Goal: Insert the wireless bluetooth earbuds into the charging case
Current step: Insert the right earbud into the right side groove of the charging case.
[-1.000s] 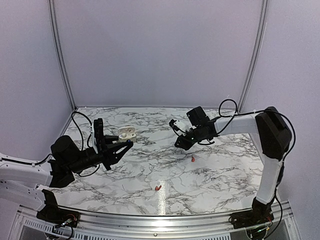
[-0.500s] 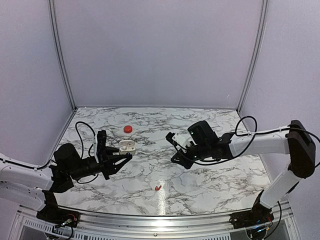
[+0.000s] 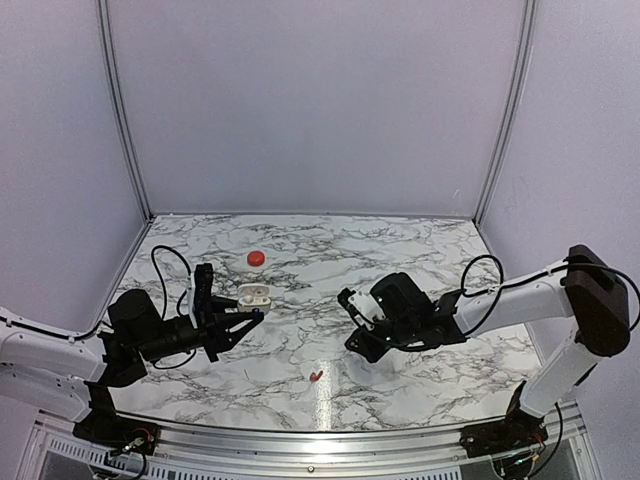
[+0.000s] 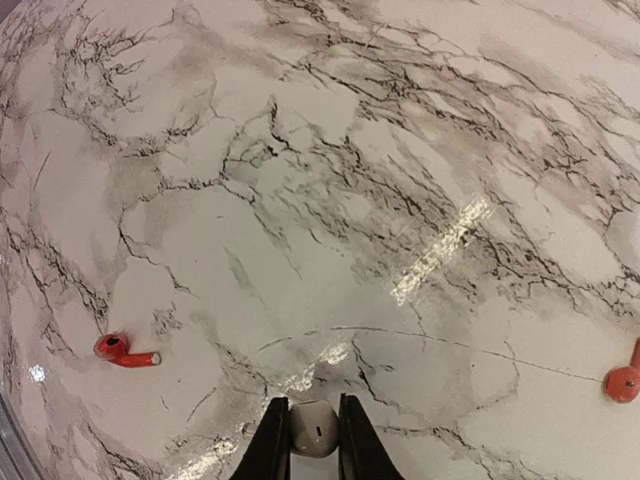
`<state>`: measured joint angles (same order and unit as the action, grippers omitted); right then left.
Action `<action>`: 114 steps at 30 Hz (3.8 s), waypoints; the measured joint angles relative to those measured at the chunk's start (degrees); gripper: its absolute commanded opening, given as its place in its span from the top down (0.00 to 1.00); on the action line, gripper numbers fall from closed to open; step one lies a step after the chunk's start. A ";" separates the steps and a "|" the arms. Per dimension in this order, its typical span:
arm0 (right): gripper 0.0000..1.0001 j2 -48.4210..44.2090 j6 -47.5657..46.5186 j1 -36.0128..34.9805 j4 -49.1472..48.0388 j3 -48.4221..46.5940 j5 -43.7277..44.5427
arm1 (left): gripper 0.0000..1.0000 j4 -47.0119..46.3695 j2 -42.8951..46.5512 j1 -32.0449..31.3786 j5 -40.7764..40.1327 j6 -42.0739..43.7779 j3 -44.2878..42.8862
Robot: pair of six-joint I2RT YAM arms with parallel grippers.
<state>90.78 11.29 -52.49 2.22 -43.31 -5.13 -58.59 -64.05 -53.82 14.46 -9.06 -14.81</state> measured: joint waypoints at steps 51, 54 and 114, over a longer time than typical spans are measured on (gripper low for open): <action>0.89 -17.40 -41.35 -28.94 -10.38 -9.60 28.89 | 1.00 -4.13 -8.76 -3.23 15.28 -2.27 -6.45; 0.89 -16.83 -41.79 -28.94 -10.82 -9.73 29.66 | 1.00 -3.91 -8.90 -3.23 15.04 -2.38 -6.91; 0.87 -12.79 -53.53 -30.97 -11.63 -10.34 34.67 | 1.00 1.46 -10.47 -3.19 16.44 -5.05 -9.57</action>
<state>78.00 -42.24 -83.46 -9.41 -53.65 29.54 -57.12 -74.52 -57.01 30.89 -14.11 -24.38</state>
